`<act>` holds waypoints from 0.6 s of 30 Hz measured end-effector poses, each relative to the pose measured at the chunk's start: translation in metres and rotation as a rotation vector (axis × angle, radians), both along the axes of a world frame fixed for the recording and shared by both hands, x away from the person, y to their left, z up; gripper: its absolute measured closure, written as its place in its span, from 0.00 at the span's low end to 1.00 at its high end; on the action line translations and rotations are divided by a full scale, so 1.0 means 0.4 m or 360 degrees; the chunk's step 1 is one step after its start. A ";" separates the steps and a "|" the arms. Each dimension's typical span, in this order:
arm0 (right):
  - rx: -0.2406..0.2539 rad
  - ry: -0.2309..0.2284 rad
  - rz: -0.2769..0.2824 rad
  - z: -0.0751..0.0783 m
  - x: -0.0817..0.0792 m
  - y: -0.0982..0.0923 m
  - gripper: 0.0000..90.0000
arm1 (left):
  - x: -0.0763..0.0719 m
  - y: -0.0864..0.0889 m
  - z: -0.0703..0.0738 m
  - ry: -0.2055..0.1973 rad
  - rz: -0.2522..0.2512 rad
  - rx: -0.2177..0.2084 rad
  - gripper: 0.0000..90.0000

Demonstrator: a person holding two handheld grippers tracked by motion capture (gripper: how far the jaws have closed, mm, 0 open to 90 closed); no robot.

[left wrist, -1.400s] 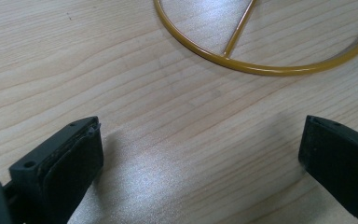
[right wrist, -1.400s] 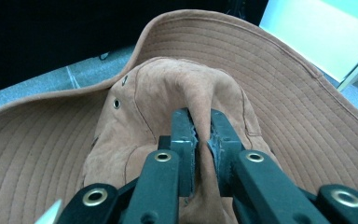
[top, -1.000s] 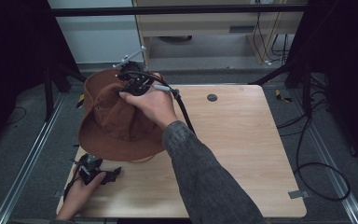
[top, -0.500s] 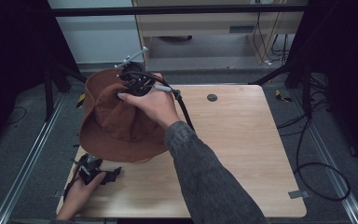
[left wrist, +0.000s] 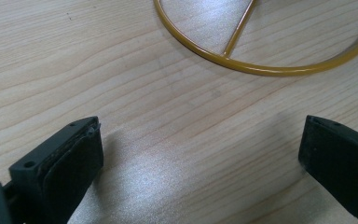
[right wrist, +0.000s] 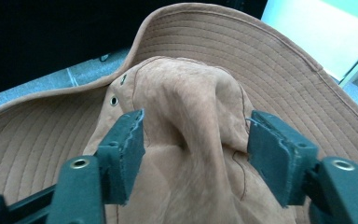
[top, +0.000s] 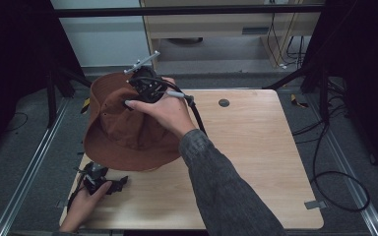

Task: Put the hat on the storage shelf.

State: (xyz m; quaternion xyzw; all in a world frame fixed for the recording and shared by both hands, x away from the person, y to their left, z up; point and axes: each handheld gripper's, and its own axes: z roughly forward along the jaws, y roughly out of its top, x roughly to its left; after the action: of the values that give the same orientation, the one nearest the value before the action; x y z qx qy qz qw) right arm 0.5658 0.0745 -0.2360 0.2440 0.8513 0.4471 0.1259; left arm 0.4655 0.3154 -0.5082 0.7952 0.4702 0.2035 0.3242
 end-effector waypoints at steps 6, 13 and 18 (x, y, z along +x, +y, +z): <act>-0.0001 -0.0007 -0.0007 0.001 -0.019 -0.021 0.28 | 0.000 0.000 0.000 0.0002 0.0000 -0.0003 0.00; 0.0002 -0.0013 -0.0025 0.001 -0.048 -0.068 0.19 | 0.000 0.000 0.000 0.0000 -0.0002 0.0000 0.00; 0.0001 -0.0021 -0.0030 -0.004 -0.059 -0.104 0.15 | 0.001 0.001 0.000 -0.0001 -0.0003 0.0001 0.00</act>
State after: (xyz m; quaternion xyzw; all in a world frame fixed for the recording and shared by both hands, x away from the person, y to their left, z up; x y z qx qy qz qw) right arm 0.5421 0.0328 -0.2377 0.2492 0.8479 0.4478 0.1355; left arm 0.4658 0.3156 -0.5082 0.7957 0.4692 0.2035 0.3244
